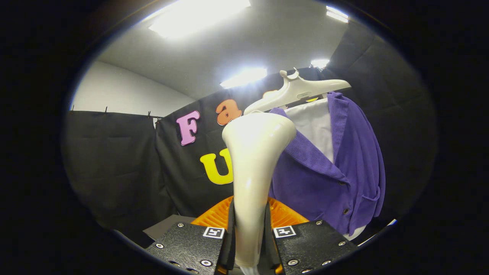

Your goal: Iron the clothes twice with a garment steamer, once on the left side and once on the right side.

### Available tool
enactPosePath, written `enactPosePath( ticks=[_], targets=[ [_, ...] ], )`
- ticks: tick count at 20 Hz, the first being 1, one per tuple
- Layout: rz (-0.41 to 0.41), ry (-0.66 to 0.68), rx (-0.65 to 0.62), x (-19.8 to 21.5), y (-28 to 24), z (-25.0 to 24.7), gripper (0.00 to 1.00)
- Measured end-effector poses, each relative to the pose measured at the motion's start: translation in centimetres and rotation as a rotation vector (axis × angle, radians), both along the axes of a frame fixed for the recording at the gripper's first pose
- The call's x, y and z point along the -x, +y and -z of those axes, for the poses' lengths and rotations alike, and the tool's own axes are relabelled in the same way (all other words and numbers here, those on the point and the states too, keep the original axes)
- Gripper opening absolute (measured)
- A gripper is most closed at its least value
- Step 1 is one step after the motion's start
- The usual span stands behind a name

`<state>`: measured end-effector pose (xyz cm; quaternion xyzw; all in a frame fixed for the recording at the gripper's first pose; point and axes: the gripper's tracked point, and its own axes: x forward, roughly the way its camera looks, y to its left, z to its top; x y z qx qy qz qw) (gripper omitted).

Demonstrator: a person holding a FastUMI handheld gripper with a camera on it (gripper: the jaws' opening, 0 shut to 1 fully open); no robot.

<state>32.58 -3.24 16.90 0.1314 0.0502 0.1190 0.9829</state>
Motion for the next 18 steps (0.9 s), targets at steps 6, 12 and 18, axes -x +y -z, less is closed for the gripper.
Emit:
enactPosePath(
  ticks=[6, 12, 18],
  targets=[
    [0.040, 0.020, -0.023, -4.5, -1.9, 0.7, 0.32],
    [0.070, 0.082, -0.055, -8.4, -2.6, 4.0, 0.32],
    [0.075, 0.173, -0.062, -9.3, -3.4, 8.4, 0.33]
  ],
)
